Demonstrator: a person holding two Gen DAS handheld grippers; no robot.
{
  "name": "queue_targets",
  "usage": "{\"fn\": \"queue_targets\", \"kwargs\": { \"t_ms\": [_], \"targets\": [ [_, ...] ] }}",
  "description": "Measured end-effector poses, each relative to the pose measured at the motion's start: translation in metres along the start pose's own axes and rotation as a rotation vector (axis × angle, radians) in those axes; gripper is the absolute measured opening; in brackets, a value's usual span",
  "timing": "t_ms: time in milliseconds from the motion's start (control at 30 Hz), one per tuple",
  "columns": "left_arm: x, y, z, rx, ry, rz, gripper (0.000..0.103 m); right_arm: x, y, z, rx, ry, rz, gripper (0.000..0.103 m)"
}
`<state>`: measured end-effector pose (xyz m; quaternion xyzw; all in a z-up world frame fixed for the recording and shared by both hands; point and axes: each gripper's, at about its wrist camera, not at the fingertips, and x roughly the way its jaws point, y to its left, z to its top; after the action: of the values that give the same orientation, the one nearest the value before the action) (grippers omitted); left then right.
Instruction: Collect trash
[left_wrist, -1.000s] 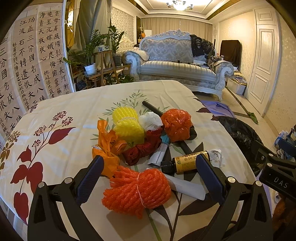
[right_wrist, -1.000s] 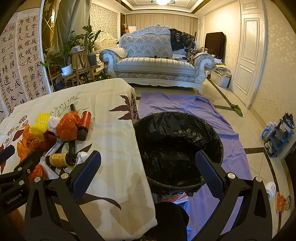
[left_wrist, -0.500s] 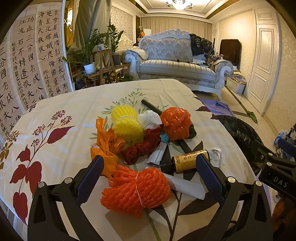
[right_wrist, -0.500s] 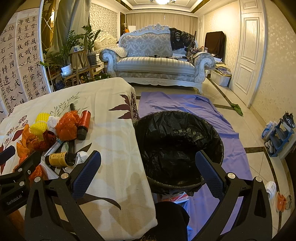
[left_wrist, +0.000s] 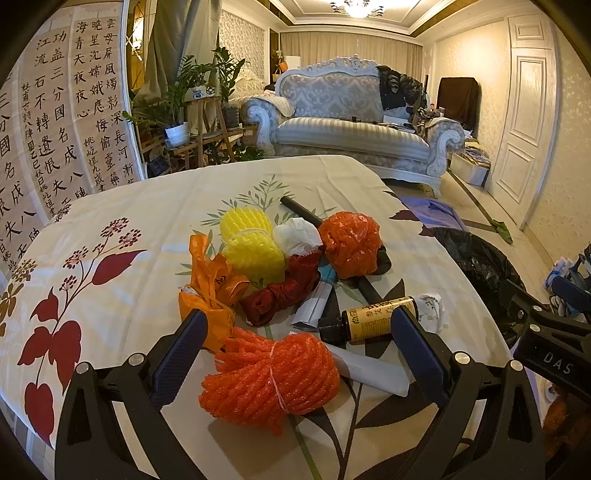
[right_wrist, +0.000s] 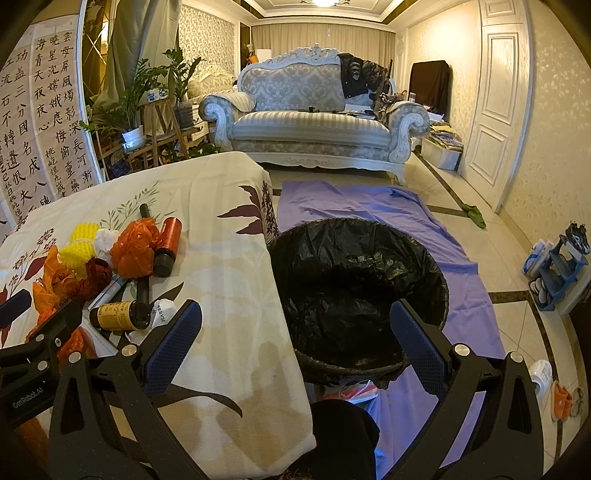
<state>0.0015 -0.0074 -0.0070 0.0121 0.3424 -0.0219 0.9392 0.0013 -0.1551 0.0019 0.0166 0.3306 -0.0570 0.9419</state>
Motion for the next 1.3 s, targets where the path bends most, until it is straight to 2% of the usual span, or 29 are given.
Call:
{"fn": "queue_targets", "kwargs": {
  "t_ms": [300, 333, 400, 567, 633, 667, 700, 900, 1133, 1300],
  "targets": [
    [-0.006, 0.0, -0.001, 0.006, -0.004, -0.009, 0.096, 0.003, -0.001, -0.003, 0.001, 0.001, 0.003, 0.097],
    [-0.006, 0.003, 0.001, 0.006, -0.004, -0.012, 0.096, 0.002, -0.001, -0.003, 0.001, 0.001, 0.001, 0.094],
    [-0.008, 0.007, 0.001, 0.005, -0.008, -0.012, 0.096, 0.003, -0.002, -0.003, 0.001, 0.004, -0.003, 0.079],
    [-0.012, 0.021, 0.0, 0.007, -0.008, -0.001, 0.093, 0.011, 0.01, -0.011, 0.005, 0.018, 0.008, 0.079],
    [-0.013, 0.028, 0.0, -0.001, -0.006, 0.015, 0.086, 0.013, 0.012, -0.012, 0.003, 0.017, 0.013, 0.079],
    [-0.012, 0.032, 0.0, -0.008, -0.001, 0.023, 0.079, 0.014, 0.014, -0.012, 0.004, 0.017, 0.018, 0.079],
    [-0.011, 0.036, 0.0, -0.019, 0.006, 0.023, 0.078, 0.014, 0.015, -0.011, 0.003, 0.018, 0.021, 0.079],
    [-0.011, 0.053, 0.006, -0.045, 0.004, 0.044, 0.077, 0.015, 0.027, -0.005, -0.013, 0.023, 0.051, 0.079],
    [-0.017, 0.059, 0.019, -0.057, -0.017, 0.017, 0.077, 0.017, 0.038, 0.0, -0.024, 0.032, 0.071, 0.079],
    [-0.008, 0.068, 0.027, -0.037, -0.003, 0.065, 0.077, 0.019, 0.037, 0.004, -0.023, 0.042, 0.079, 0.079]
  ]
}}
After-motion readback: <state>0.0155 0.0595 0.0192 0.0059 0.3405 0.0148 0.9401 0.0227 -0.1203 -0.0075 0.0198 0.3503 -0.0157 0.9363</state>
